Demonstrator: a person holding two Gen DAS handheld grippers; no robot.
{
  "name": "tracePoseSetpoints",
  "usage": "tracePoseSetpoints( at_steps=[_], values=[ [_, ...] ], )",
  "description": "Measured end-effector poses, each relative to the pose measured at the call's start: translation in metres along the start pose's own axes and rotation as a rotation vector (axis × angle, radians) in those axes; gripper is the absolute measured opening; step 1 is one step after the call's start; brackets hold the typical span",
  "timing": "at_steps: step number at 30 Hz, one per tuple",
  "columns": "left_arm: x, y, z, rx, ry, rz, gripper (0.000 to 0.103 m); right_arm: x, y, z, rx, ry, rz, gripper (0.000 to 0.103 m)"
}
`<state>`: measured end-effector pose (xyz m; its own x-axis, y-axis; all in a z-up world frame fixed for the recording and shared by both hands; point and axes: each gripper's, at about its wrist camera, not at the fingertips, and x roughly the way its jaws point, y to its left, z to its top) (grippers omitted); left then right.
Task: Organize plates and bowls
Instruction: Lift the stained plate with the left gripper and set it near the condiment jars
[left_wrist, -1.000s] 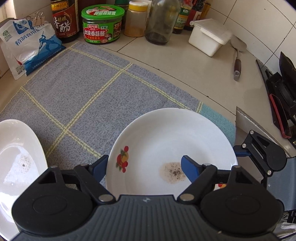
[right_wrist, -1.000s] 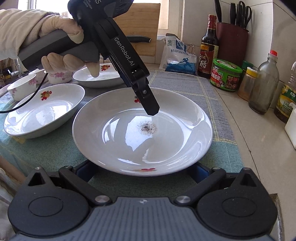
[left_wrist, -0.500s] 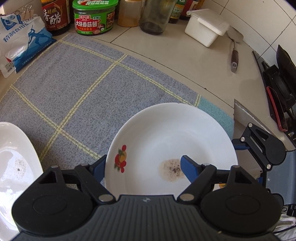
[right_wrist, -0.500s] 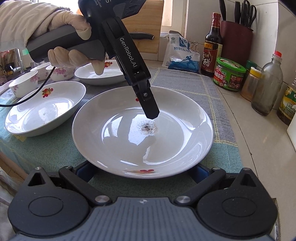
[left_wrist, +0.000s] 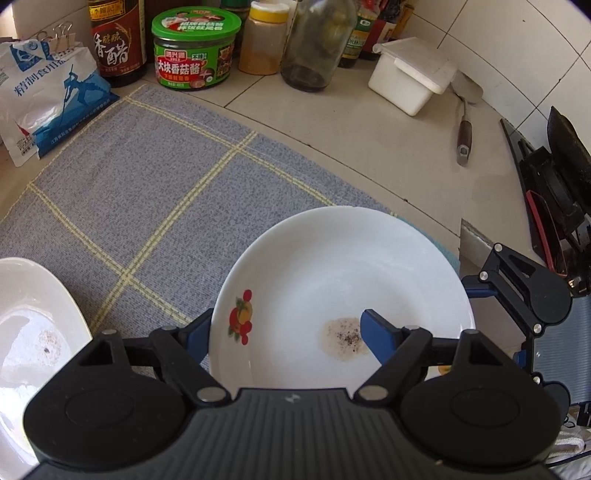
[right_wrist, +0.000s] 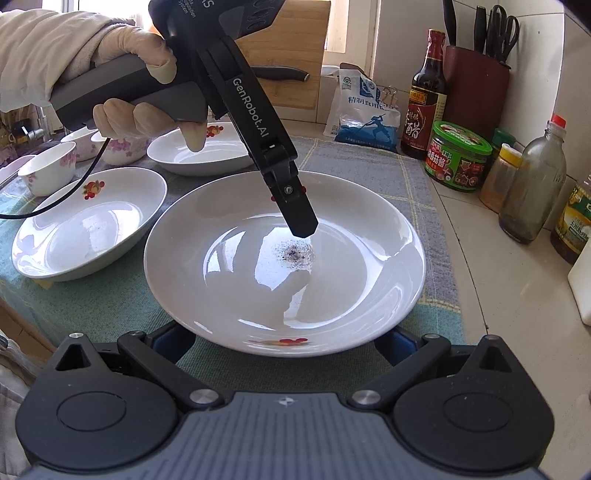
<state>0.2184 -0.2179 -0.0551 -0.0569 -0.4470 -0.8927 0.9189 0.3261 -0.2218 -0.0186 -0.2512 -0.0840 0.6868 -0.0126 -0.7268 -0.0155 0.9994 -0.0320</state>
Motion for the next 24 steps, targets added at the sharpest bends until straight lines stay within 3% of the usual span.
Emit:
tracePoseSetpoints(
  at_steps=[24],
  values=[
    [0.028,0.054,0.063,-0.069,-0.085,0.026,0.081,0.063,-0.072,0.048,-0.071,0.037,0.024,0.103]
  ],
)
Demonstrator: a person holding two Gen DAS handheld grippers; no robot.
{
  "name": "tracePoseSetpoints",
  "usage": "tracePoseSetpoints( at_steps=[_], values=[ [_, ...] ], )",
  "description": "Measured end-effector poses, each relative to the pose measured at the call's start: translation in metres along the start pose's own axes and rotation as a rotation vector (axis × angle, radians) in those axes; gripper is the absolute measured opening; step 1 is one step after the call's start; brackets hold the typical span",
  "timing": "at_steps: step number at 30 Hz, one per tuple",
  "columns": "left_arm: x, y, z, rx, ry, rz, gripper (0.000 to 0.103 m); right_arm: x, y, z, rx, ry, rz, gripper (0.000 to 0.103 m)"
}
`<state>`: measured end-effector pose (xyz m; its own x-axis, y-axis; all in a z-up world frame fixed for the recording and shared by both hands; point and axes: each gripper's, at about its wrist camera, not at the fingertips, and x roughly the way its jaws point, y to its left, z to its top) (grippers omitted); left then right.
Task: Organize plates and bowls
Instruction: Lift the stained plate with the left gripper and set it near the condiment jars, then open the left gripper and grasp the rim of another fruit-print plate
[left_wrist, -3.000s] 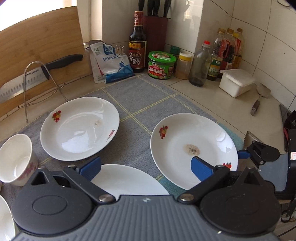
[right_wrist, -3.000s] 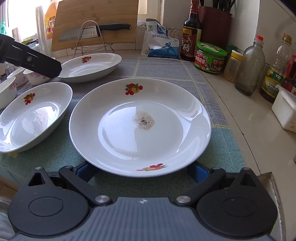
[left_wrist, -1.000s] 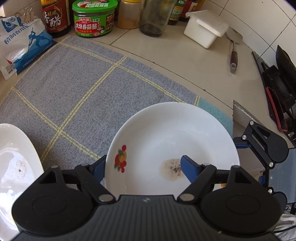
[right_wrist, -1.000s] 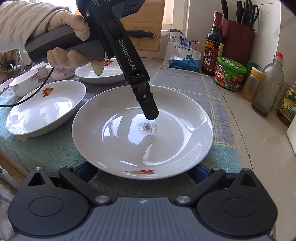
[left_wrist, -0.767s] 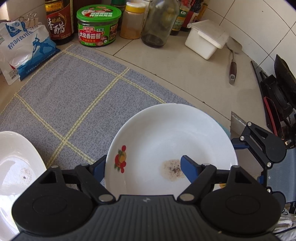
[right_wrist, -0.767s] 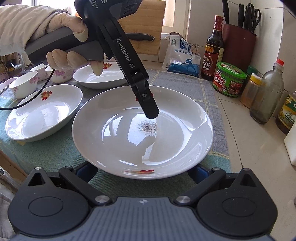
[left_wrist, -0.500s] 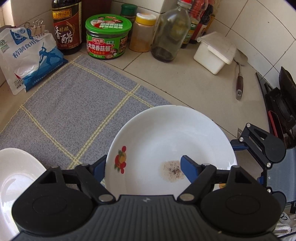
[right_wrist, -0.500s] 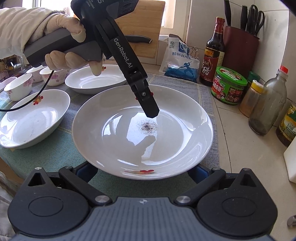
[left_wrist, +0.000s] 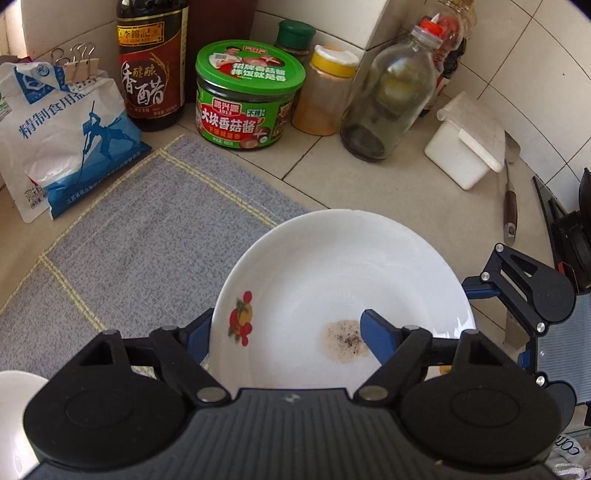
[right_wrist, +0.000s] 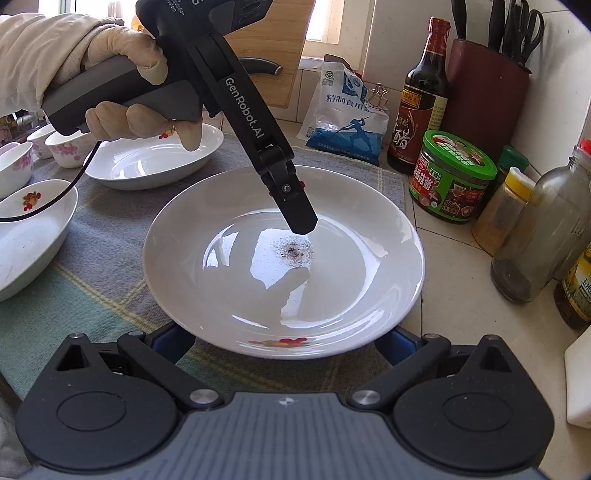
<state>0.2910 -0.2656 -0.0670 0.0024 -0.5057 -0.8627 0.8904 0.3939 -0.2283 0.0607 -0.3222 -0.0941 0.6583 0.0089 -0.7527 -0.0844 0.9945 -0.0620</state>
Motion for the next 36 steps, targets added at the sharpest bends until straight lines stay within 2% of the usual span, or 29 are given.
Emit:
tracePoseSetpoints(
  at_steps=[8,17,21,25,28,36],
  values=[
    [0.014,0.006,0.015,-0.014,-0.005,0.005,0.081,0.009,-0.013,0.002,0.020,0.006,0.001,0.103],
    [0.017,0.004,0.015,-0.007,-0.020,0.012,0.081,0.012,-0.015,-0.002,0.037,0.013,-0.006,0.103],
    [0.012,0.001,0.011,-0.004,-0.032,0.042,0.083,0.008,-0.013,-0.003,0.050,0.019,-0.030,0.103],
    [-0.004,-0.002,0.000,-0.017,-0.061,0.072,0.083,-0.004,-0.008,-0.006,0.102,0.032,-0.074,0.103],
    [-0.023,-0.009,-0.012,-0.003,-0.100,0.101,0.084,-0.014,-0.001,-0.014,0.161,0.025,-0.061,0.103],
    [-0.081,-0.038,-0.061,0.028,-0.252,0.206,0.087,-0.032,0.038,-0.013,0.169,-0.006,-0.014,0.103]
  ],
)
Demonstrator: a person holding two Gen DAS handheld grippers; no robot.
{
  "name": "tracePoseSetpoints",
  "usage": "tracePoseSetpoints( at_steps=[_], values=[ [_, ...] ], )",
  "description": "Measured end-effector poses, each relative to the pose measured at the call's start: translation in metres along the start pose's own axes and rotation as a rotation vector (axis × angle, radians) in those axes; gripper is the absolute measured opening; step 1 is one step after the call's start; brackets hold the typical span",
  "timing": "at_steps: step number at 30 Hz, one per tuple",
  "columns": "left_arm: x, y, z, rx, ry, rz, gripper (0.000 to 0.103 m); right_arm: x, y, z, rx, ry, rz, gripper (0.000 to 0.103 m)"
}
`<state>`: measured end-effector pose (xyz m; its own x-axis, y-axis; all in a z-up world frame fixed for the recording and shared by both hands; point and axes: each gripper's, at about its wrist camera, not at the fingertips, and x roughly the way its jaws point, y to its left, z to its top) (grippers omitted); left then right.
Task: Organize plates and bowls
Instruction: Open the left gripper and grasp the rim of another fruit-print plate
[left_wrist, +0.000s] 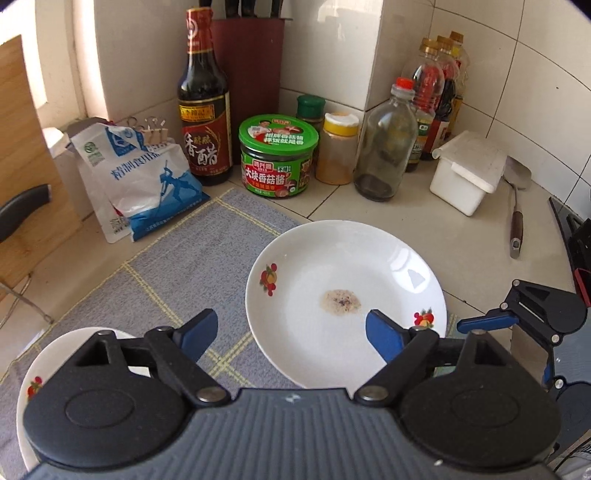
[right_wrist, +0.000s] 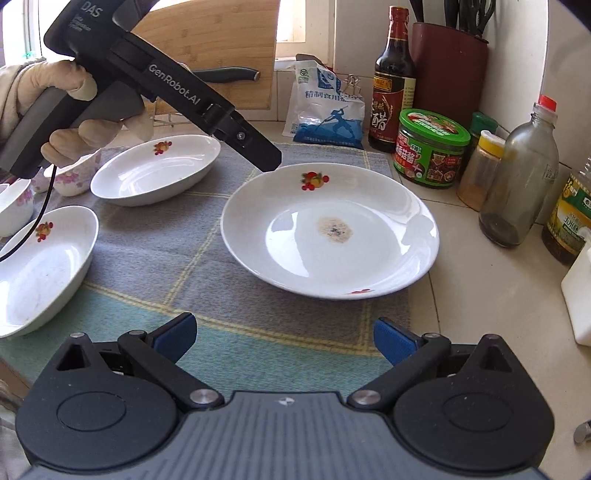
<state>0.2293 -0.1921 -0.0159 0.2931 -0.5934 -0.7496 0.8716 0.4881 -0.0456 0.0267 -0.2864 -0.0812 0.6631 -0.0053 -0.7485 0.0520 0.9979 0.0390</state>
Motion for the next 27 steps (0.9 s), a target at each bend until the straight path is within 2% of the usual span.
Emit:
tracePoseSetpoints(
  at_steps=[3,8,11,16,20,27],
  values=[
    [-0.027,-0.008,-0.020,0.008,-0.057,0.048,0.091,-0.003,0.014,0.003,-0.014,-0.024,0.001,0.103],
    [-0.058,-0.013,-0.056,-0.036,-0.096,0.121,0.092,-0.007,0.036,0.002,-0.050,-0.045,0.014,0.103],
    [-0.072,-0.013,-0.077,-0.111,-0.090,0.161,0.092,-0.009,0.049,-0.002,-0.076,-0.049,0.002,0.103],
    [-0.092,-0.006,-0.115,-0.302,-0.090,0.169,0.092,-0.011,0.064,-0.011,-0.073,-0.045,0.025,0.103],
    [-0.103,0.000,-0.139,-0.400,-0.082,0.203,0.092,-0.013,0.077,-0.015,-0.095,-0.044,0.049,0.103],
    [-0.124,0.012,-0.160,-0.399,-0.062,0.294,0.092,-0.011,0.103,-0.023,-0.168,-0.029,0.096,0.103]
  ],
)
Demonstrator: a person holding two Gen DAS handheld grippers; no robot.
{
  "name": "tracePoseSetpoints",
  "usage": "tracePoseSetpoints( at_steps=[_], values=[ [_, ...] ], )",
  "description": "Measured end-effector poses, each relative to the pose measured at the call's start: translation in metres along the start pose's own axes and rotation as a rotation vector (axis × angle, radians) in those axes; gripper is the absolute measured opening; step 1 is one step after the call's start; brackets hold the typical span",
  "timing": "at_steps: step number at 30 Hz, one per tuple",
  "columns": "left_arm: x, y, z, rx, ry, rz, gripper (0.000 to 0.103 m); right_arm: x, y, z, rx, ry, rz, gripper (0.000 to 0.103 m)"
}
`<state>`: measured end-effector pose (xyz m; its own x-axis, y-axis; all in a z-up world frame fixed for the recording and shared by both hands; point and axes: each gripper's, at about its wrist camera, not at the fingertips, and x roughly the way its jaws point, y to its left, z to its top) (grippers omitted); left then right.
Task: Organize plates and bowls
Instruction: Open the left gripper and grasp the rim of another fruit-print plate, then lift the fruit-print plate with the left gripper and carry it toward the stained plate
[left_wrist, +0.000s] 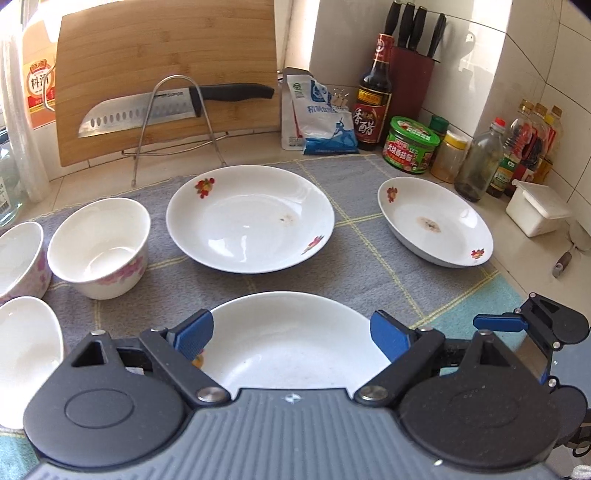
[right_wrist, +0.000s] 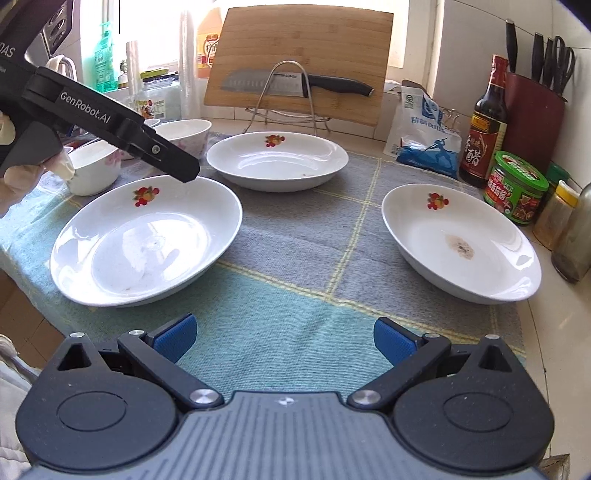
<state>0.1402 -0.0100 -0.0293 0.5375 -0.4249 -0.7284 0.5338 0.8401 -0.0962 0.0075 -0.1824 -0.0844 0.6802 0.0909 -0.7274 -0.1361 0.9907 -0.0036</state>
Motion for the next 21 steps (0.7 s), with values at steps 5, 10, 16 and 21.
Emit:
tracePoseSetpoints(
  at_steps=[5,10,16,21],
  values=[
    [-0.004,0.015,-0.006,0.002,0.017,0.038,0.092,0.007,0.022,-0.002,-0.074,0.016,0.056,0.103],
    [-0.001,0.028,-0.011,0.002,0.049,0.037,0.092,0.018,0.042,0.003,-0.120,0.009,0.120,0.103],
    [0.010,0.039,-0.015,-0.008,0.107,0.017,0.092,0.028,0.053,0.011,-0.159,-0.007,0.204,0.103],
    [0.022,0.046,-0.013,-0.004,0.162,-0.016,0.092,0.032,0.058,0.011,-0.187,-0.033,0.236,0.103]
  ],
)
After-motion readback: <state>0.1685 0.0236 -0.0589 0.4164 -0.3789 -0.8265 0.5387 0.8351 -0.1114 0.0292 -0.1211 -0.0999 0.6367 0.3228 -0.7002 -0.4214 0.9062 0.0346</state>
